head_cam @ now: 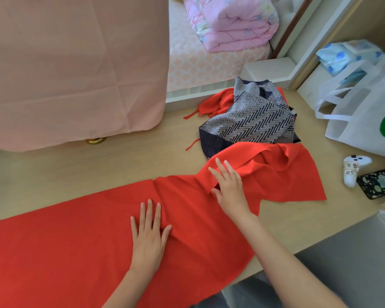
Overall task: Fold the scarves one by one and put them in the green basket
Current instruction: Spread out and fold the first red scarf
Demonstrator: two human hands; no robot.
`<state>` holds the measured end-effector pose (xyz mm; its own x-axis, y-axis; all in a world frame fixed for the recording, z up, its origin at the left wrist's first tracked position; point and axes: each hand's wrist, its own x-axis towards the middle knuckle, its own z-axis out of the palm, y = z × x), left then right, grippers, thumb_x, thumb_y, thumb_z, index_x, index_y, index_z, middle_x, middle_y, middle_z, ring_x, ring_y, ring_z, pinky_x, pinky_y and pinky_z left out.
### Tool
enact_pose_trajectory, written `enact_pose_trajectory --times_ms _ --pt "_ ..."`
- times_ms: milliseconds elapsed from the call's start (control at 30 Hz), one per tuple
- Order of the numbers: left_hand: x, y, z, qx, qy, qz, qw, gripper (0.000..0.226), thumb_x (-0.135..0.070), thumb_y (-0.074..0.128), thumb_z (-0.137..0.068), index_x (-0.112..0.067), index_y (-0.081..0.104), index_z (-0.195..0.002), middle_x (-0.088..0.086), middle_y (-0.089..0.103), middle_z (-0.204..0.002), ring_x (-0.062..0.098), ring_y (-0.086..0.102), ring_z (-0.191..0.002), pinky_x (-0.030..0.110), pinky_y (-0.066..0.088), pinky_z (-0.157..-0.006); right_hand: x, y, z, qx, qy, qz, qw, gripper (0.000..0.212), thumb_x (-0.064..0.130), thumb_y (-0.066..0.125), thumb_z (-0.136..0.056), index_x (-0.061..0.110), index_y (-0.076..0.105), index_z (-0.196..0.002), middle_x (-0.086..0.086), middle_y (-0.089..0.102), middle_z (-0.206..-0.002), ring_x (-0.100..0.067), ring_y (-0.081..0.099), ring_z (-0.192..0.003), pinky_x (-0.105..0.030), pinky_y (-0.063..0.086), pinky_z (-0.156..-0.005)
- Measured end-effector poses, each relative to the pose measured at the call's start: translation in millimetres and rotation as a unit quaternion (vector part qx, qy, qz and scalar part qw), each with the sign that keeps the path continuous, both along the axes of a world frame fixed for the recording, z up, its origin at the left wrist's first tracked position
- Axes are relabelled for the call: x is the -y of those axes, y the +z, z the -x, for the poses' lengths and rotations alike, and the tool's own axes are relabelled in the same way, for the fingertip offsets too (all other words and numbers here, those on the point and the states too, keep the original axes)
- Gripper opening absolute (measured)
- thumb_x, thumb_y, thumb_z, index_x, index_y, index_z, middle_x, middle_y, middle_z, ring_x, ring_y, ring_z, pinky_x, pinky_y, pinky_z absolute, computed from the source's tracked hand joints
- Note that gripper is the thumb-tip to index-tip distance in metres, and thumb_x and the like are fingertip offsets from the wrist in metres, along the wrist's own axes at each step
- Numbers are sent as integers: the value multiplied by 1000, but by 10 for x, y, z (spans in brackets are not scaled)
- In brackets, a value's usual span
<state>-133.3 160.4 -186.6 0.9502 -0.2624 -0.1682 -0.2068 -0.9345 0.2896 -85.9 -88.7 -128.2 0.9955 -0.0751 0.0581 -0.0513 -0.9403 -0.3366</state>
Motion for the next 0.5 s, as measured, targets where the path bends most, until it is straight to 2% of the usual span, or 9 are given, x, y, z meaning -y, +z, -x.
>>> enact_pose_trajectory --times_ms 100,167,233,267,333,400,433,500 --pt "56 18 -43 -1 11 -3 1000 67 -56 9 -99 -14 21 -151 9 21 -158 21 4 -148 44 1 -115 242 -67 -303 -50 58 37 996 59 11 78 -71 16 59 -127 -6 45 -145 -31 29 -141 -39 10 -114" --pt "93 6 -50 -3 23 -5 1000 68 -56 9 -99 -14 22 -151 9 21 -158 20 4 -148 45 1 -115 401 -99 -395 -24 94 60 993 39 12 83 -64 18 72 -101 -6 63 -125 -33 47 -130 -38 15 -114" --pt "120 -15 -49 -4 30 -8 1000 69 -57 10 -99 -13 24 -151 9 20 -159 20 6 -148 46 2 -115 512 -128 -431 19 129 72 989 22 11 84 -61 21 71 -77 -1 72 -103 -31 61 -114 -39 20 -109" --pt "127 -21 -51 -3 32 -11 999 70 -57 10 -99 -13 24 -151 9 19 -159 21 7 -148 47 2 -115 555 -137 -453 33 139 61 988 15 12 80 -66 20 69 -73 1 73 -97 -28 63 -109 -40 21 -108" --pt "129 -27 -44 1 34 -15 999 70 -56 10 -99 -12 23 -151 8 19 -159 21 10 -147 47 2 -116 625 -95 -505 71 102 20 992 2 18 66 -78 17 67 -77 3 72 -89 -24 63 -104 -38 21 -110" --pt "121 -36 -39 4 36 -16 999 70 -56 9 -99 -11 22 -151 8 19 -159 20 9 -148 48 3 -116 697 29 -591 80 1 -68 994 17 24 54 -88 12 65 -83 -2 69 -85 -27 62 -93 -37 28 -107" --pt "117 -42 -38 5 37 -20 999 71 -56 9 -99 -11 22 -151 8 20 -159 20 9 -148 48 3 -116 739 123 -645 85 -49 -101 990 22 27 50 -91 10 62 -85 -5 68 -83 -31 62 -89 -39 35 -99" --pt "124 -52 -39 6 40 -29 999 71 -56 8 -99 -10 23 -151 8 21 -159 20 10 -148 50 4 -116 852 286 -764 100 -122 -92 983 24 30 48 -97 9 60 -90 -13 67 -80 -38 62 -81 -42 43 -75"
